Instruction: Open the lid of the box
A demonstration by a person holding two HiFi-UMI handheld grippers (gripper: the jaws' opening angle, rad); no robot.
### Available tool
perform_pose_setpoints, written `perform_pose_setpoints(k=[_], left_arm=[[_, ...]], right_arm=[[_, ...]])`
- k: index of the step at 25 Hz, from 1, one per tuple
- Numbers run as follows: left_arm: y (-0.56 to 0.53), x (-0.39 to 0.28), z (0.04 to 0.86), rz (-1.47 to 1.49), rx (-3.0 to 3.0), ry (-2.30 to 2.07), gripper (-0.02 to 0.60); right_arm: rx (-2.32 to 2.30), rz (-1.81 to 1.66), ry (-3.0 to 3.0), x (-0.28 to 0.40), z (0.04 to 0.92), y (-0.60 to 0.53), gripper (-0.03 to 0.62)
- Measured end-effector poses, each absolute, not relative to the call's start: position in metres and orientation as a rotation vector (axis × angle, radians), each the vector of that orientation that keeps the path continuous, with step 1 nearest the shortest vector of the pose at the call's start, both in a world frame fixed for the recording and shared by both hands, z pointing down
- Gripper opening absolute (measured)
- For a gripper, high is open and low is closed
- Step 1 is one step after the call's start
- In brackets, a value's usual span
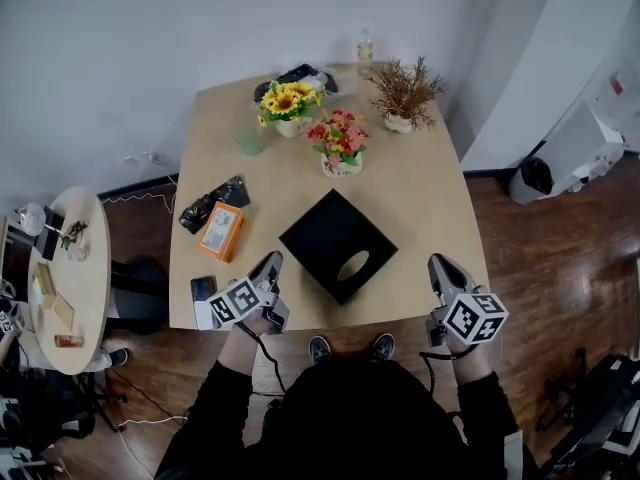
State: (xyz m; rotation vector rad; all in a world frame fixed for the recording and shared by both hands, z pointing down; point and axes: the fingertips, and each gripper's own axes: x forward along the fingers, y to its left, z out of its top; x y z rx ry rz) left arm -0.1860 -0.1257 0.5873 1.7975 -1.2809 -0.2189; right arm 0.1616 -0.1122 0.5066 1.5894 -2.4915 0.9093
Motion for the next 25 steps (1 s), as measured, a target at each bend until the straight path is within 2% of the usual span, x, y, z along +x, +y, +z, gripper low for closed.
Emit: perform_pose_setpoints(k=[9, 19, 25], left_arm=[[-0.082, -0.178, 0.518, -0.108, 2.007, -1.472, 0.054], [-0.06, -0.116, 0.459, 0.21, 2.386, -1.48, 0.054], [-0.043, -0.075, 0.431, 0.241, 2.551, -1.359, 0.054]], right_arm=[[1.423, 0.723, -2.653, 0.107, 0.48, -0.106, 0.018], [1.306, 0.394, -2.767, 0.057, 0.434, -0.094, 0.018], [1.272, 0.223, -2.776, 0.052, 0.413, -0.081, 0.018]])
